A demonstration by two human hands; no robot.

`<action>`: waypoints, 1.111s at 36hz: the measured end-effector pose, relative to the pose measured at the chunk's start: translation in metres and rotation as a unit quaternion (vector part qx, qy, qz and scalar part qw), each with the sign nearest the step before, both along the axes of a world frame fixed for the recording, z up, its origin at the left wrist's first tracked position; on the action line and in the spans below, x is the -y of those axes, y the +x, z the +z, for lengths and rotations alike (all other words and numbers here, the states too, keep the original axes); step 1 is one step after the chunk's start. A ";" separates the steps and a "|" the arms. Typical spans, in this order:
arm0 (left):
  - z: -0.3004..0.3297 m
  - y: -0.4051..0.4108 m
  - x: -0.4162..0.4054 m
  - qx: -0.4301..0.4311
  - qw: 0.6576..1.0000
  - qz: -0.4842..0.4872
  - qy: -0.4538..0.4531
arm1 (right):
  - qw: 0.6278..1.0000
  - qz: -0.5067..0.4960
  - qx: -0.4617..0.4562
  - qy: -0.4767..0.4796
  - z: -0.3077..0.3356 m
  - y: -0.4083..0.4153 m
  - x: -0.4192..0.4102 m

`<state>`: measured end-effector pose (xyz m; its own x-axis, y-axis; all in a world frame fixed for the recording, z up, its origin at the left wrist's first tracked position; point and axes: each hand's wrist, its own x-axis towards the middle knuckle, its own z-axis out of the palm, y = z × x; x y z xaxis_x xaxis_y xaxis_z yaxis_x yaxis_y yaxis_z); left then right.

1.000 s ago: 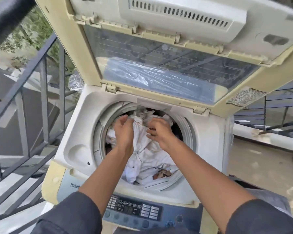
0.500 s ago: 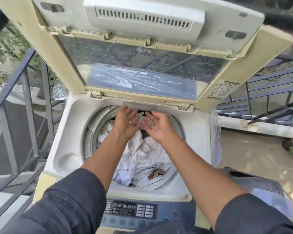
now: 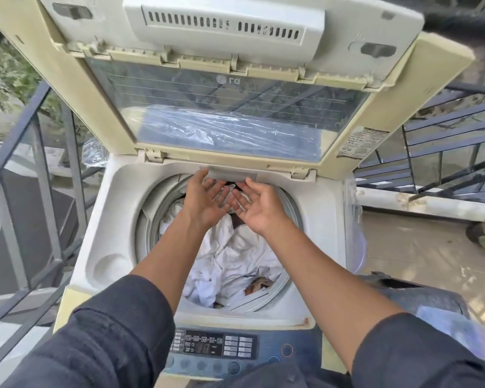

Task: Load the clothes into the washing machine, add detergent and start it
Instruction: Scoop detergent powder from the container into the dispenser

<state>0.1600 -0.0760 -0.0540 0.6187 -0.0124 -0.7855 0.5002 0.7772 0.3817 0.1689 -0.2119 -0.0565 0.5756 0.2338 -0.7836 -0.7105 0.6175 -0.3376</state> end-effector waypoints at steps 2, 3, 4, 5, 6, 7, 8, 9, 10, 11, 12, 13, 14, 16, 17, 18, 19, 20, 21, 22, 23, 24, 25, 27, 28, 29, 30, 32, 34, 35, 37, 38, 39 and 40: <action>-0.001 -0.001 0.000 0.001 1.000 -0.010 0.002 | 1.000 0.002 0.001 -0.006 0.000 0.000 0.000; -0.001 -0.001 0.000 0.001 1.000 -0.014 0.001 | 1.000 0.003 0.000 -0.010 -0.001 0.000 0.001; -0.002 0.000 0.000 0.000 1.000 -0.019 0.004 | 1.000 0.004 -0.002 -0.013 -0.001 0.000 0.001; -0.002 0.000 0.000 -0.001 1.000 -0.023 0.009 | 1.000 0.004 -0.002 -0.016 -0.001 0.000 0.001; -0.002 0.001 0.000 -0.003 1.000 -0.026 0.016 | 1.000 0.004 -0.002 -0.018 -0.002 0.000 0.001; -0.002 0.001 0.000 -0.007 0.999 -0.030 0.024 | 1.000 0.005 -0.002 -0.020 -0.002 0.000 0.002; -0.003 0.002 -0.001 -0.009 0.999 -0.035 0.034 | 1.000 0.006 -0.002 -0.023 -0.002 -0.001 0.002; -0.004 0.002 -0.001 -0.009 0.998 -0.041 0.043 | 1.000 0.009 -0.001 -0.025 -0.002 -0.002 0.003; -0.005 0.001 -0.001 -0.008 0.998 -0.048 0.051 | 1.000 0.012 0.000 -0.029 -0.003 -0.003 0.004; -0.005 0.000 -0.001 -0.008 0.997 -0.057 0.059 | 0.999 0.018 0.001 -0.035 -0.004 -0.004 0.004; -0.007 -0.001 -0.001 -0.008 0.995 -0.068 0.070 | 0.999 0.025 0.001 -0.043 -0.006 -0.005 0.005; -0.008 -0.003 -0.002 -0.009 0.994 -0.078 0.081 | 0.998 0.033 0.000 -0.053 -0.008 -0.007 0.006; -0.009 -0.006 -0.003 -0.011 0.992 -0.086 0.089 | 0.997 0.041 0.001 -0.063 -0.009 -0.009 0.006; -0.011 -0.011 -0.005 -0.015 0.991 -0.094 0.097 | 0.995 0.056 0.004 -0.079 -0.011 -0.014 0.007; -0.012 -0.014 -0.006 -0.015 0.990 -0.097 0.100 | 0.995 0.062 0.005 -0.083 -0.012 -0.016 0.007; -0.013 -0.017 -0.006 -0.013 0.990 -0.099 0.104 | 0.994 0.066 0.007 -0.084 -0.013 -0.018 0.008; -0.014 -0.020 -0.007 -0.012 0.989 -0.100 0.108 | 0.994 0.071 0.009 -0.083 -0.014 -0.021 0.009; -0.014 -0.024 -0.007 -0.012 0.989 -0.100 0.112 | 0.994 0.075 0.009 -0.081 -0.015 -0.023 0.011; -0.014 -0.027 -0.007 -0.013 0.988 -0.100 0.115 | 0.994 0.079 0.010 -0.079 -0.016 -0.026 0.012; -0.014 -0.031 -0.007 -0.016 0.988 -0.101 0.117 | 0.994 0.082 0.012 -0.077 -0.017 -0.029 0.014; -0.014 -0.035 -0.006 -0.016 0.988 -0.101 0.119 | 0.993 0.083 0.015 -0.076 -0.019 -0.032 0.015; -0.014 -0.038 -0.006 -0.016 0.987 -0.103 0.121 | 0.993 0.084 0.019 -0.075 -0.019 -0.034 0.016; -0.015 -0.041 -0.006 -0.014 0.987 -0.105 0.122 | 0.993 0.085 0.023 -0.075 -0.020 -0.036 0.016; -0.014 -0.044 -0.007 -0.011 0.987 -0.107 0.123 | 0.993 0.086 0.029 -0.077 -0.019 -0.038 0.017; -0.012 -0.044 -0.007 -0.010 0.986 -0.108 0.126 | 0.992 0.087 0.028 -0.082 -0.018 -0.038 0.016; -0.010 -0.044 -0.007 -0.011 0.985 -0.109 0.130 | 0.992 0.090 0.027 -0.086 -0.016 -0.037 0.016; -0.009 -0.044 -0.007 -0.012 0.985 -0.109 0.132 | 0.991 0.093 0.027 -0.090 -0.015 -0.037 0.016; -0.008 -0.045 -0.007 -0.016 0.986 -0.107 0.129 | 0.989 0.107 0.028 -0.095 -0.011 -0.036 0.018; -0.006 -0.047 -0.008 -0.023 0.988 -0.102 0.114 | 0.986 0.126 0.033 -0.101 -0.006 -0.037 0.021; -0.006 -0.049 -0.008 -0.026 0.990 -0.097 0.102 | 0.985 0.135 0.035 -0.105 -0.003 -0.038 0.023; -0.005 -0.054 -0.007 -0.031 0.992 -0.088 0.084 | 0.982 0.145 0.043 -0.112 0.001 -0.041 0.029; -0.004 -0.057 -0.006 -0.035 0.992 -0.086 0.080 | 0.981 0.149 0.048 -0.116 0.003 -0.043 0.032; -0.004 -0.060 -0.005 -0.039 0.992 -0.087 0.081 | 0.979 0.154 0.052 -0.121 0.005 -0.045 0.036; -0.002 -0.063 -0.003 -0.041 0.991 -0.091 0.086 | 0.977 0.161 0.056 -0.128 0.006 -0.048 0.041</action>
